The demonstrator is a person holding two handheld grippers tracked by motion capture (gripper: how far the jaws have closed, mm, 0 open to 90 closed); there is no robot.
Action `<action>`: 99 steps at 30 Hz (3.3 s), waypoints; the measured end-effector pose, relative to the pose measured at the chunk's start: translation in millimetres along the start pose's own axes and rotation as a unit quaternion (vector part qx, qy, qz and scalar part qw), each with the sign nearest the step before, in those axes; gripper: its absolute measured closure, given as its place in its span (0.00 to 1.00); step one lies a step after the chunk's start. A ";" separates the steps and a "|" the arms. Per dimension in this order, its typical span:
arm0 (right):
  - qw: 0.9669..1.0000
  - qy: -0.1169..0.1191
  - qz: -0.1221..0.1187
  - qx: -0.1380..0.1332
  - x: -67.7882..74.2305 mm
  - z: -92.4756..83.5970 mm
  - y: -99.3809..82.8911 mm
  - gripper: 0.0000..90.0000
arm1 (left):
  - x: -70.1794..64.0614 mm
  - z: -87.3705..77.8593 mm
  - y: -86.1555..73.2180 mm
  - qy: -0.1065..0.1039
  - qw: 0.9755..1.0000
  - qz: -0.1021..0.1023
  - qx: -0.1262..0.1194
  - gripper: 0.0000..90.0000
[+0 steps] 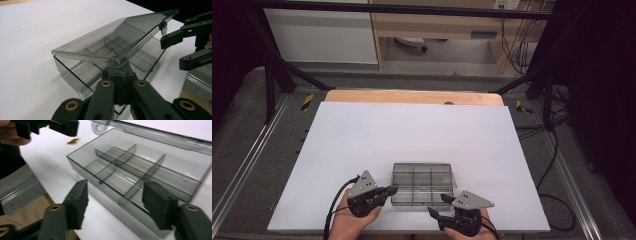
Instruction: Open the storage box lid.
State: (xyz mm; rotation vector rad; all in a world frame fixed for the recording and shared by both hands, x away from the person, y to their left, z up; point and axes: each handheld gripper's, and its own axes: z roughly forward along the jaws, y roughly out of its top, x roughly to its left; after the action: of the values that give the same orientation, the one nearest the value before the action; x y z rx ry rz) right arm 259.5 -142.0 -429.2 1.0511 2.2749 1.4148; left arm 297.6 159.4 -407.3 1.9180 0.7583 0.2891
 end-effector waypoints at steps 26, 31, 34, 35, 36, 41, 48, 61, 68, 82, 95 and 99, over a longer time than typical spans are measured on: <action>0.999 -0.038 -0.025 0.001 -76.6 10.0 18.1 0.41 | 7.8 2.0 20.9 0.000 1.000 0.003 -0.006 1.00; 0.999 -0.037 -0.036 -0.006 -89.2 18.5 25.1 0.51 | 7.9 1.6 25.3 0.000 1.000 0.005 -0.010 1.00; 0.999 -0.036 -0.039 -0.006 -92.0 21.4 26.6 0.53 | 8.2 1.2 26.9 0.000 1.000 0.006 -0.011 1.00; 0.999 -0.037 -0.040 -0.005 -93.1 23.1 27.1 0.54 | 8.5 1.0 27.7 0.001 1.000 0.006 -0.011 1.00; 0.998 -0.035 -0.043 -0.003 -94.7 26.5 28.2 0.57 | 8.7 0.9 28.4 0.000 1.000 0.006 -0.012 1.00; 0.998 -0.037 -0.050 -0.001 -98.3 33.1 30.9 0.59 | 9.9 0.8 31.0 0.000 1.000 0.004 -0.015 1.00; 0.998 -0.034 -0.056 -0.018 -102.4 38.8 38.1 0.61 | 11.0 0.7 35.5 -0.001 1.000 0.001 -0.023 1.00; 0.996 -0.035 -0.071 -0.031 -103.4 38.1 40.8 0.70 | 16.3 0.2 32.7 0.001 1.000 0.000 -0.012 1.00; 0.995 -0.035 -0.083 -0.030 -101.0 39.2 41.8 0.69 | 24.3 -1.9 21.4 0.018 1.000 0.005 0.007 1.00; 0.996 -0.032 -0.082 -0.030 -101.2 39.3 41.8 0.69 | 53.0 9.6 6.9 0.050 0.998 -0.003 0.024 0.84; 0.996 -0.031 -0.081 -0.027 -101.5 39.4 42.8 0.69 | 60.5 47.6 16.0 0.039 0.999 0.005 0.007 0.43; 0.996 -0.030 -0.081 -0.026 -101.7 39.4 43.0 0.69 | 61.3 54.4 17.1 0.029 1.000 -0.002 0.000 0.45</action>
State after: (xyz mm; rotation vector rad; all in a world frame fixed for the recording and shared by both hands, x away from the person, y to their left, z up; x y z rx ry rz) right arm 371.9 -175.1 -426.5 0.8607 2.2131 1.3520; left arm 379.2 152.9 -425.2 1.9157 0.7998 0.3437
